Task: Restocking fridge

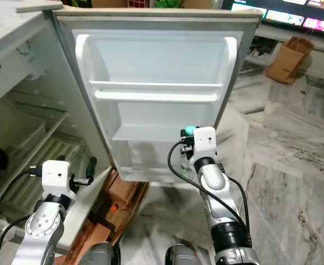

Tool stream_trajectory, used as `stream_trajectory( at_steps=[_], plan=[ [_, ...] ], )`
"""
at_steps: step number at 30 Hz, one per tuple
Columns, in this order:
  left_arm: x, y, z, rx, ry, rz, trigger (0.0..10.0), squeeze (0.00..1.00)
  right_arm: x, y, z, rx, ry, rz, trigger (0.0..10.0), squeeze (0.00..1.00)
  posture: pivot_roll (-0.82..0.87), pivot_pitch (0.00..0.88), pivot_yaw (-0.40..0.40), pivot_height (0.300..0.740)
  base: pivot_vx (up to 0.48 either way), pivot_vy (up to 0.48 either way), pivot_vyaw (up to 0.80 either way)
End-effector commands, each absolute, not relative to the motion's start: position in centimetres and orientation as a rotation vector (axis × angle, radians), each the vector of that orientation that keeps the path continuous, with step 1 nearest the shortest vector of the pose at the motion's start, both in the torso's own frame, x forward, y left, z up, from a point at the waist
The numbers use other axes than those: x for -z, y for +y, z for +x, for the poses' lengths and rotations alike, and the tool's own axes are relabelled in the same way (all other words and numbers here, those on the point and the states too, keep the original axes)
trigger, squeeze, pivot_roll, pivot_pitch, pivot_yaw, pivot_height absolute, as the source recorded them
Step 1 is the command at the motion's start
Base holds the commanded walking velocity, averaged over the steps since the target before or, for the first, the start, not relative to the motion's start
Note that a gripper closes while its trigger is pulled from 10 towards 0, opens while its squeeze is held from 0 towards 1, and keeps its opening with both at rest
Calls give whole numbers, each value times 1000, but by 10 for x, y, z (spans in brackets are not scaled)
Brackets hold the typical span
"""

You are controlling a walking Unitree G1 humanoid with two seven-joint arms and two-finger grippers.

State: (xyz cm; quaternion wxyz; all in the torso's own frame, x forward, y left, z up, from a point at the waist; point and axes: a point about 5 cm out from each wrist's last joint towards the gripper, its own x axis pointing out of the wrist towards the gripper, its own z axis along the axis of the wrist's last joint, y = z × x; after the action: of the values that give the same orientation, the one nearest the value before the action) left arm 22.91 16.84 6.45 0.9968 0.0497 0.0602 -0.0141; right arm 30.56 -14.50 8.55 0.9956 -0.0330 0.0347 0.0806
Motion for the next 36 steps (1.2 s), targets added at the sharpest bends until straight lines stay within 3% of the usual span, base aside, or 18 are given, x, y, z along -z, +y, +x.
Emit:
stream_trajectory(
  at_steps=[1,18,36],
  plan=[
    [-67,170,229,24,108,106,10000,0,-92,-143,306,-178,31,-74,10000,0,110,110,-13,740,0,0,0],
    [-68,168,232,26,101,122,10000,0,-92,-142,306,-188,29,-66,10000,0,108,114,-12,640,0,0,0],
    [-72,167,235,36,79,135,10000,0,-92,-141,308,-187,29,-74,10000,0,112,124,-15,640,0,0,0]
  ],
)
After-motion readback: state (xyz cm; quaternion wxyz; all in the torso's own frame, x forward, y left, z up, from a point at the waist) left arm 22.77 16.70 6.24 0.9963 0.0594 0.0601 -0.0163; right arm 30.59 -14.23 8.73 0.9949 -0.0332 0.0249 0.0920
